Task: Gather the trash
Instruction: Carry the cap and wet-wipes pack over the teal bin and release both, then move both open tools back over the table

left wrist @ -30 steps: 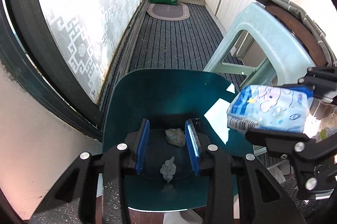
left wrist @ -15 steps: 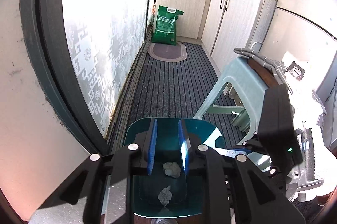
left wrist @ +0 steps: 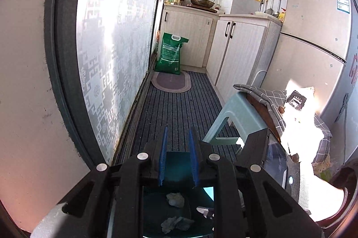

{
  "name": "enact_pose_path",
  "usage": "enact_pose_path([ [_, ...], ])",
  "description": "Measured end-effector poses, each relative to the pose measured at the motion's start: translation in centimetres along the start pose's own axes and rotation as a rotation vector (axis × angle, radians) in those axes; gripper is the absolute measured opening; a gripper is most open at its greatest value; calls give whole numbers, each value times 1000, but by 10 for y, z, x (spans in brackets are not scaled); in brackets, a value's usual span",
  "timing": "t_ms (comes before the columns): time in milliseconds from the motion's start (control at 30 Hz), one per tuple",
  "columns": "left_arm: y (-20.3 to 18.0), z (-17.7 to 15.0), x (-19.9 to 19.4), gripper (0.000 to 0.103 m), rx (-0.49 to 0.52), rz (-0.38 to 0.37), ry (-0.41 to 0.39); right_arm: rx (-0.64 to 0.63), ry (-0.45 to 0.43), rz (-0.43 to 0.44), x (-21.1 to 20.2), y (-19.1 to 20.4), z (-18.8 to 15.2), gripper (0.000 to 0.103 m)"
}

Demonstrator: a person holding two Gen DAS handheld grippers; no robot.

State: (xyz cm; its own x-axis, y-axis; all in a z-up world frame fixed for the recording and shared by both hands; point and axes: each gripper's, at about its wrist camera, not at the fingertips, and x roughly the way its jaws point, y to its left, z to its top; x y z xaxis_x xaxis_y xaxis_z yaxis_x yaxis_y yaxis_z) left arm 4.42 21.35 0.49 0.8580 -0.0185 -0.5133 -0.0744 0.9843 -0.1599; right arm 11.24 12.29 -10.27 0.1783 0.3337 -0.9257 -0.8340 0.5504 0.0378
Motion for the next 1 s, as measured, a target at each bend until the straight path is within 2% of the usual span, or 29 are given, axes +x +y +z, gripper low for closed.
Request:
enact_pose_path([
  [133,0,7,-10,21,-7,-10,-43,-14,-69,-2,-26,3,3,43],
  [300,-5,17,-17,21,-15,-24,-83,0,-176,-21,-67,-3,5,41],
  [567,-40,29,-9,22,28,-63,-91,73,-338,-81,-132,-42,-7,37],
  [833,-90,35,15,27,86,-129,-59,159,-399,-142,-168,-92,-43,37],
  [1000,-129,37,38,28,177,-151,-18,229,-414,-178,-183,-129,-71,37],
])
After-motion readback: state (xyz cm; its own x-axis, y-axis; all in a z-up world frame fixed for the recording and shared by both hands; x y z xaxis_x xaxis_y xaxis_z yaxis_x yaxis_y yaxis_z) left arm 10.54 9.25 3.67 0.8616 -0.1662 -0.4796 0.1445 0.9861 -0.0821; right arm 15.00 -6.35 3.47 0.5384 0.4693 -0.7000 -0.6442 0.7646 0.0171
